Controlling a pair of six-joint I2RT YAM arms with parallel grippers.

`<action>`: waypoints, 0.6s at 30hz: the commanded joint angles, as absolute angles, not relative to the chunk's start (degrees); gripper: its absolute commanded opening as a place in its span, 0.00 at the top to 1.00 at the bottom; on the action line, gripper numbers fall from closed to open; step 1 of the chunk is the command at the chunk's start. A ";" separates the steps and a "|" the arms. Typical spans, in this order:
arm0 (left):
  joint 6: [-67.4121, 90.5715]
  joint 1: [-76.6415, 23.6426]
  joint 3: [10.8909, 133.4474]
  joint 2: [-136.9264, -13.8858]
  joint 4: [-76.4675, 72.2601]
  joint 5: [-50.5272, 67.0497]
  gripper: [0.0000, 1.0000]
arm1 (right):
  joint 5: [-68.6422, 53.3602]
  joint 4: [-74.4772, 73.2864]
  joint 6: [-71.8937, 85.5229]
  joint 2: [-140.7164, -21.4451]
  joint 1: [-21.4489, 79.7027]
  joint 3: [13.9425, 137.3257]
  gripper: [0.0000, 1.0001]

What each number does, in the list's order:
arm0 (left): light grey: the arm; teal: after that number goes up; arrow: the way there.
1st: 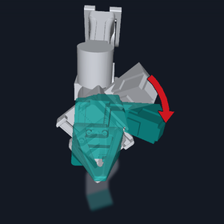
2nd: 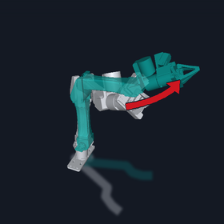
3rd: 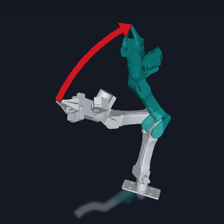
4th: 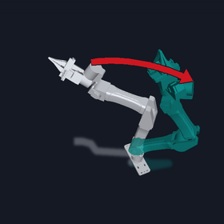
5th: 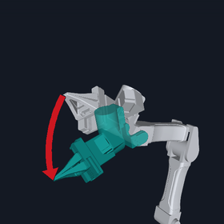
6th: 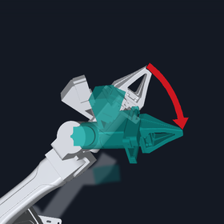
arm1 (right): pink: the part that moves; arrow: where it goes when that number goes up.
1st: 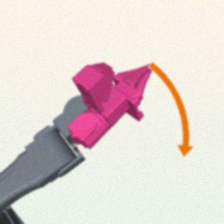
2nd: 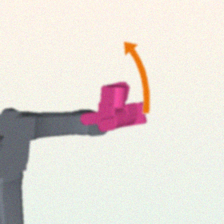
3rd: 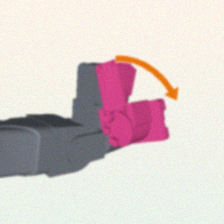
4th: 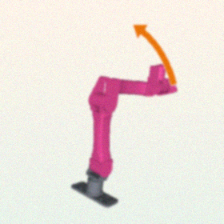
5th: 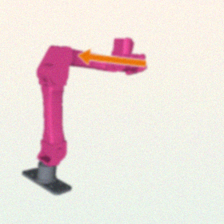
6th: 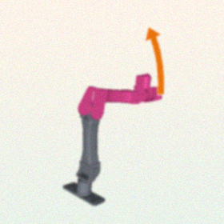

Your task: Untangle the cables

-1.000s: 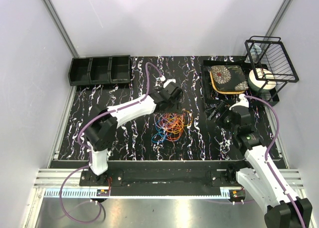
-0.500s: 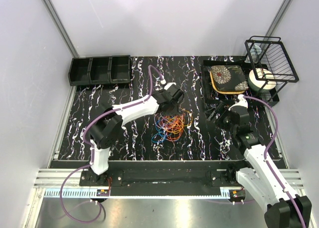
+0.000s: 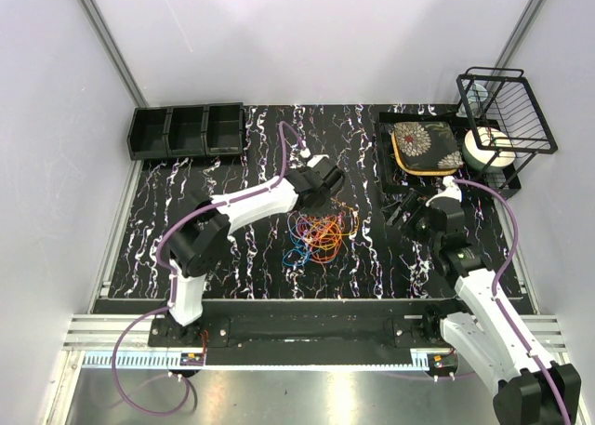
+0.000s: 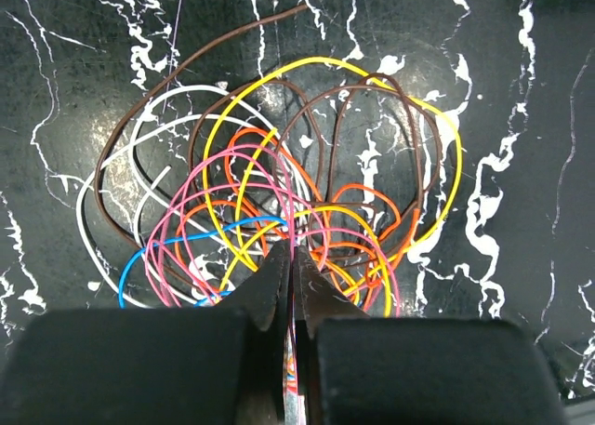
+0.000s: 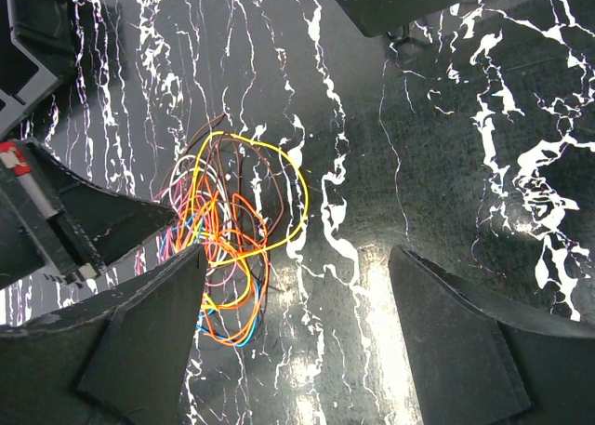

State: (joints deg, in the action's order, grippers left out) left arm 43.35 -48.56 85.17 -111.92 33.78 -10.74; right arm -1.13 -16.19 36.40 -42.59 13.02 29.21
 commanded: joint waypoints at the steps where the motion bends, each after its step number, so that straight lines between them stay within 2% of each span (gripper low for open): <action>1: 41.49 -48.87 90.34 -106.62 36.47 -12.48 1.00 | -1.41 -15.12 35.68 -42.45 13.10 30.32 0.15; 8: 36.83 -49.04 101.75 -96.70 43.68 -10.73 1.00 | -4.04 -15.47 35.07 -41.22 13.10 33.31 0.14; 14: 32.35 -49.13 110.46 -88.44 45.44 -5.37 1.00 | -11.50 -14.85 34.36 -40.87 13.01 37.52 0.14; 18: 30.06 -49.22 107.68 -83.33 42.47 -5.89 1.00 | -15.54 -13.45 34.37 -40.52 13.18 38.67 0.13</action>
